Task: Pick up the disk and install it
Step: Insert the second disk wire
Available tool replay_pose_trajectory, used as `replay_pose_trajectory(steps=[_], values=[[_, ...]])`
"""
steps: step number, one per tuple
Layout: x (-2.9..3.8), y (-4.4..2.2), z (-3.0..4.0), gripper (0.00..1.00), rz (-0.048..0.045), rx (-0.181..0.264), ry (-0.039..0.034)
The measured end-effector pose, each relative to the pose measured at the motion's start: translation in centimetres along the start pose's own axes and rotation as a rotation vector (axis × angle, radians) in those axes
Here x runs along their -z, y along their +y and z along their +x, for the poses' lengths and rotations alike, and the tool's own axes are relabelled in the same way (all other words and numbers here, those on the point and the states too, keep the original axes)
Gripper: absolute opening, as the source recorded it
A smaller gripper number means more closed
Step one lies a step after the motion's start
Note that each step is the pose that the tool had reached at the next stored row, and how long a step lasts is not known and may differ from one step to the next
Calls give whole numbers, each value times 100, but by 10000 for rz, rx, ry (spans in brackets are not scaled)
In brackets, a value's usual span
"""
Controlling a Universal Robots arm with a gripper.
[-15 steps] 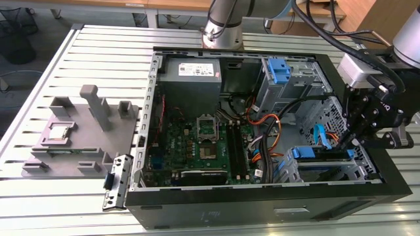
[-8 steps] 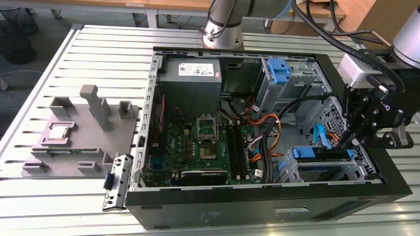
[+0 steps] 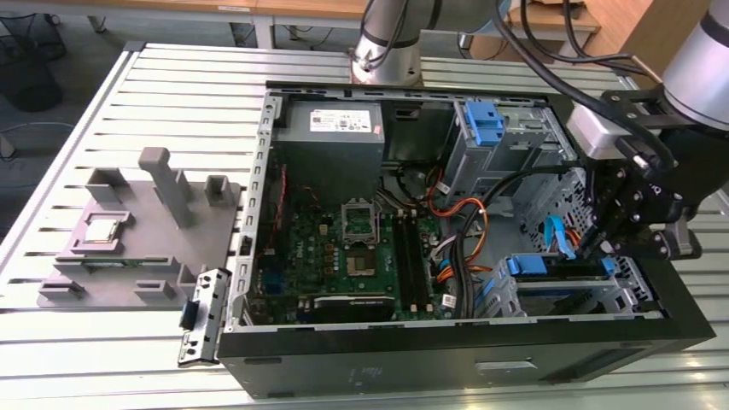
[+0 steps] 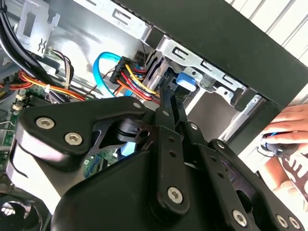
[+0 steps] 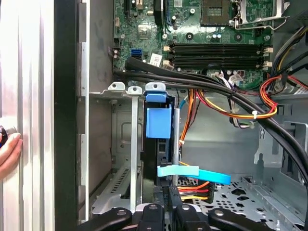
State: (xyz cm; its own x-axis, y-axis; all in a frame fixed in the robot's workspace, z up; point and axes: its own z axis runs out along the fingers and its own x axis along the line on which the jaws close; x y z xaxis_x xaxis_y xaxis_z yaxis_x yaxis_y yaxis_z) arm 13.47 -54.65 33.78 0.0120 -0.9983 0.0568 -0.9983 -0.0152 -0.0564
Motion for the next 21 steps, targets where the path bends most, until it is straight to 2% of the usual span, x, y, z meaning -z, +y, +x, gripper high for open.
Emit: replay_pose_trajectory(steps=[4,8,15,21], values=[[-13,32,-2,16,158,12,-21],[-22,68,-2,16,245,20,-23],[-33,82,-4,16,279,30,-21],[-67,99,-5,16,286,30,-22]])
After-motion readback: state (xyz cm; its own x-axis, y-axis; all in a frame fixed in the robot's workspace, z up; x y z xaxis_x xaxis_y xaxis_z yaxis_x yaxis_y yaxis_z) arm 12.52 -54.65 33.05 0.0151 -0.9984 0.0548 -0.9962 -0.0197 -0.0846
